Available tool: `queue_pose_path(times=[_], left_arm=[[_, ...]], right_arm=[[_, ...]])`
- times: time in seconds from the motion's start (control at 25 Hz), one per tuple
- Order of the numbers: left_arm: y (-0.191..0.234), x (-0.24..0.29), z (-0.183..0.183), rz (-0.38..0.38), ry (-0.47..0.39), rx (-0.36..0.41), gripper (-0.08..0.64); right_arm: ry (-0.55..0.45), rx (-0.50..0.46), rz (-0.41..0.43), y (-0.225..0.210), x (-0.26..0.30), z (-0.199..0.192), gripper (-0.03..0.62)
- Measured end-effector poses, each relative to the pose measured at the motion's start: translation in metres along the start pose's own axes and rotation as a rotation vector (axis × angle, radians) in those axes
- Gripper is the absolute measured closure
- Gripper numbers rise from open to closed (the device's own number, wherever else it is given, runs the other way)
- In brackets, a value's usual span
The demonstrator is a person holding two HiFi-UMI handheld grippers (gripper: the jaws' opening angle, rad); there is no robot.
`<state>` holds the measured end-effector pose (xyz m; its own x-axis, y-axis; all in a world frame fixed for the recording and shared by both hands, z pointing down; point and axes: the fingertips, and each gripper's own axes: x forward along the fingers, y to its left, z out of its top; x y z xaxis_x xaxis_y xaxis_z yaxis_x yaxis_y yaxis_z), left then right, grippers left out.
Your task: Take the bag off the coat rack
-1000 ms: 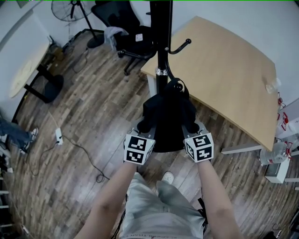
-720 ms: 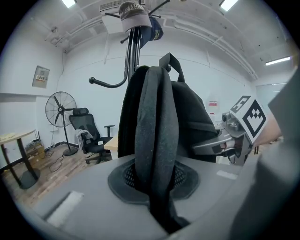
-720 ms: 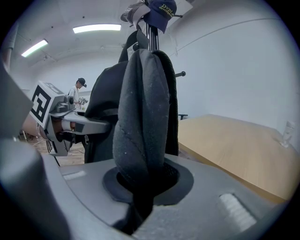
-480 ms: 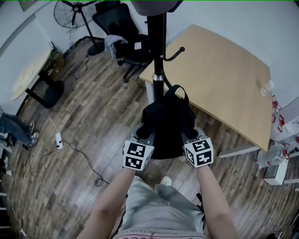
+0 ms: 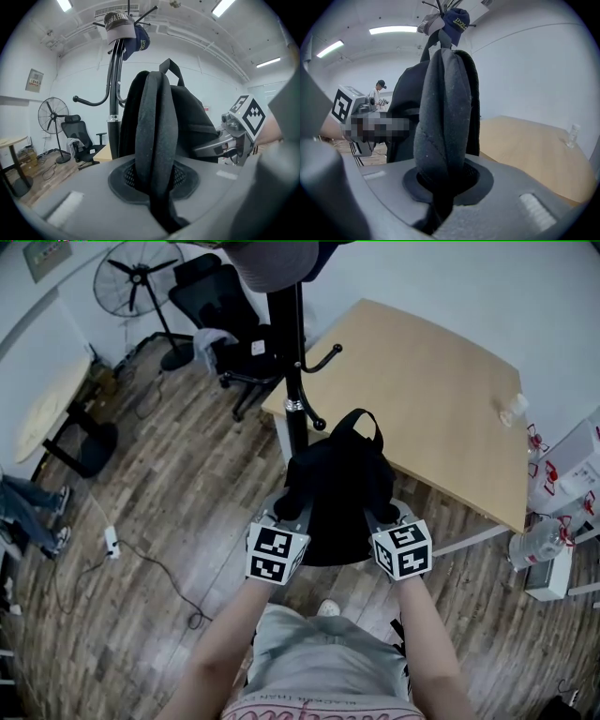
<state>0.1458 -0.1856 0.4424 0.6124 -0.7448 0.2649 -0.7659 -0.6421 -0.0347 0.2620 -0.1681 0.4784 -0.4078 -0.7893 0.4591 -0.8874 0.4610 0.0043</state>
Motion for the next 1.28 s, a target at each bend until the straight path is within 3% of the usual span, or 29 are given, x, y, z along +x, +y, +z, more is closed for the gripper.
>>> queue_pose_path(times=[0.6, 1.28], left_arm=[[-0.050, 0.027, 0.071, -0.109, -0.130, 0.064, 0.499], [-0.078, 0.038, 0.173, -0.175, -0.314, 0.136, 0.499]], right_arm=[[-0.126, 0.060, -0.179, -0.052, -0.068, 0.033, 0.558], [-0.300, -0.036, -0.298, -0.094, -0.129, 0.107, 0.558]])
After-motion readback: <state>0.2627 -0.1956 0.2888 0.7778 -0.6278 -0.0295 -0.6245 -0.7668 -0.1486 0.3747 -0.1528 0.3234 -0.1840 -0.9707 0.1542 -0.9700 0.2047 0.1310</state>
